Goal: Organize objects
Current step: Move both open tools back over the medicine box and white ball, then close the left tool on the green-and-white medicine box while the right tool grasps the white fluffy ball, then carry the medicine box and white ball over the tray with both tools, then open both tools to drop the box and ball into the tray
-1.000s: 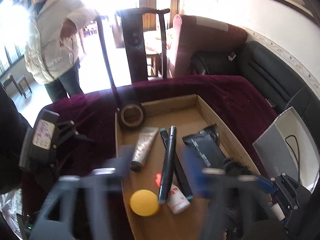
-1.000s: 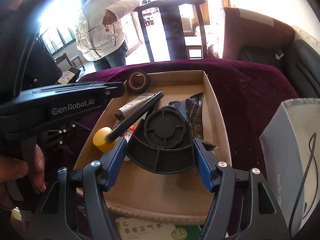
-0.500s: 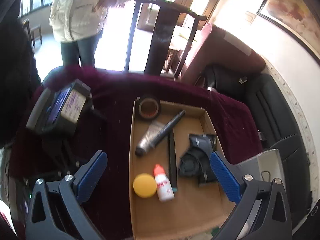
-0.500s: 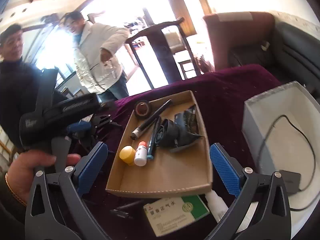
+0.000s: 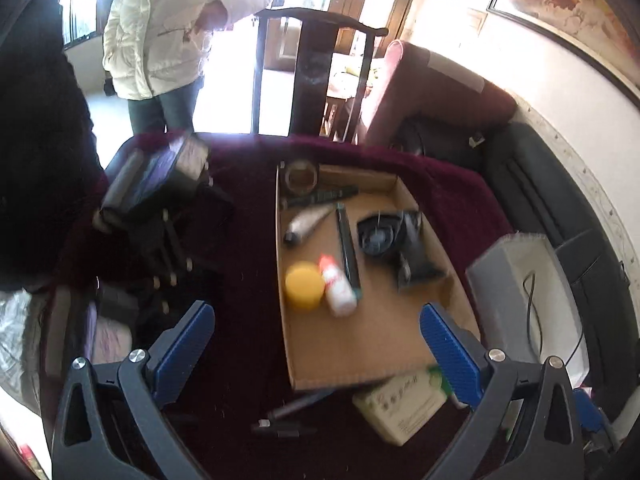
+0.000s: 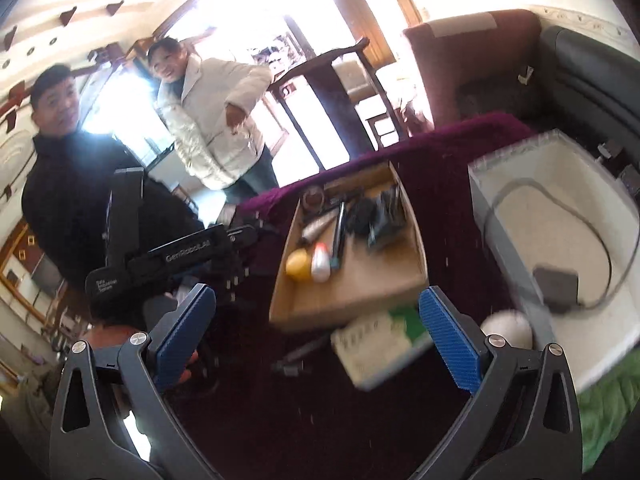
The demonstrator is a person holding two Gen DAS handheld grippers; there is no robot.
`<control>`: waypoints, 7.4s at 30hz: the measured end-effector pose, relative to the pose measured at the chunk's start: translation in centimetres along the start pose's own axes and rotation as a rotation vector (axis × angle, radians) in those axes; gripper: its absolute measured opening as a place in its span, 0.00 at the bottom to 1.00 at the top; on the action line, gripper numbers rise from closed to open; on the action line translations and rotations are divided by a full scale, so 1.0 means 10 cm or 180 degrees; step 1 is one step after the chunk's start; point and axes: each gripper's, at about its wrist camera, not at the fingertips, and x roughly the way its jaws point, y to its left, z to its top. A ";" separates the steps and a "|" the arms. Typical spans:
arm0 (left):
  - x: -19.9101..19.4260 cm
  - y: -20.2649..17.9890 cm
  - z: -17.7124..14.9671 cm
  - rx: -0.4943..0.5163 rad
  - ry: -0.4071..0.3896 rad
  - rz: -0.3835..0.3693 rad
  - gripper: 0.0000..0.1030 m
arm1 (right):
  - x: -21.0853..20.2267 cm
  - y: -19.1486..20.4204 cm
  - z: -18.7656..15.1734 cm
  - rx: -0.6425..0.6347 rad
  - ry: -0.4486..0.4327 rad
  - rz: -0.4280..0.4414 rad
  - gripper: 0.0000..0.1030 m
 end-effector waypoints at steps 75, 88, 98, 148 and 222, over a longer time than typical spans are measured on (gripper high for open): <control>0.86 -0.69 -1.33 0.1270 0.0297 -0.0493 1.00 | 0.39 -1.43 -0.79 0.0726 0.0490 -0.0813 1.00; 1.06 -0.86 -1.30 0.1398 0.0358 -0.0457 0.92 | 0.70 -1.76 -0.63 0.2145 0.0128 -0.0926 0.99; 0.98 -0.86 -1.31 0.1447 0.0382 -0.0609 0.79 | 0.83 -1.67 -0.65 0.1849 0.0405 -0.1094 0.66; -0.89 -0.54 -1.06 0.0668 -0.0853 0.0363 0.78 | -0.51 0.11 -0.36 -0.0766 -0.0643 -0.0631 0.54; 0.87 -0.30 0.52 0.0525 -0.0053 0.0110 0.89 | 1.83 -0.28 0.41 -0.0646 0.0467 -0.0544 0.79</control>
